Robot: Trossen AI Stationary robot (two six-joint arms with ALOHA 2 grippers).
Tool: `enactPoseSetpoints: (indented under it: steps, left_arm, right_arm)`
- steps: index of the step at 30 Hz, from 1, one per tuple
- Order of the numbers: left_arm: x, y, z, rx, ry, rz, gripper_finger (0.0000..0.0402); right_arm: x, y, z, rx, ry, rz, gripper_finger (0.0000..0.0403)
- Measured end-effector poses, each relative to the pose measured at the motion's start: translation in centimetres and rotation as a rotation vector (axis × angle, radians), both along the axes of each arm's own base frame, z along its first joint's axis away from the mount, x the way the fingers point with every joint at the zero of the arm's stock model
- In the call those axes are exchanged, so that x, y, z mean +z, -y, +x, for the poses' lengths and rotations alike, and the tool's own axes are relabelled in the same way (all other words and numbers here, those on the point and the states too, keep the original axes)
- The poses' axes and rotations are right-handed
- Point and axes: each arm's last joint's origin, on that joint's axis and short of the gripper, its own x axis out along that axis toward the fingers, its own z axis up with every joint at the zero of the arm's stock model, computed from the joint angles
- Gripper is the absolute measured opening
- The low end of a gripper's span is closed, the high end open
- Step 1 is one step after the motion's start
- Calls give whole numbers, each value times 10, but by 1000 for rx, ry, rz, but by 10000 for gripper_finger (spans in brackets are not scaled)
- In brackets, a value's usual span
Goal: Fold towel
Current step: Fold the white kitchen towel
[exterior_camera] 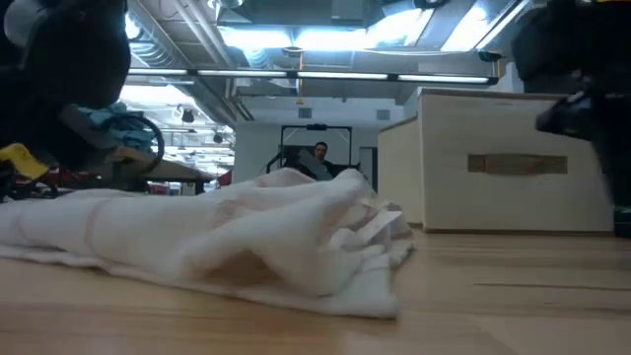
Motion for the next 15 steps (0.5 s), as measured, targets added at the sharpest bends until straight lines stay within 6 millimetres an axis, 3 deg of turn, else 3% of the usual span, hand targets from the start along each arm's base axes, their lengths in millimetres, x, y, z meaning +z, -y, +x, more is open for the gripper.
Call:
enactPoseSetpoints:
  steps: [3, 6, 11, 15]
  left_arm:
    - [6, -3, -6, 79, -41, 61, 9]
    - [15, 0, -2, 122, 34, 36, 3]
    - [35, 9, 14, 126, 260, -80, 2]
    - [43, 15, 32, 105, 489, -165, 4]
  right_arm:
    - [2, -1, 7, -19, 114, -49, 120]
    - [7, -4, 17, -84, 260, -58, 120]
    - [16, -4, 37, -254, 405, 109, 120]
    - [12, -1, 52, -364, 465, 183, 120]
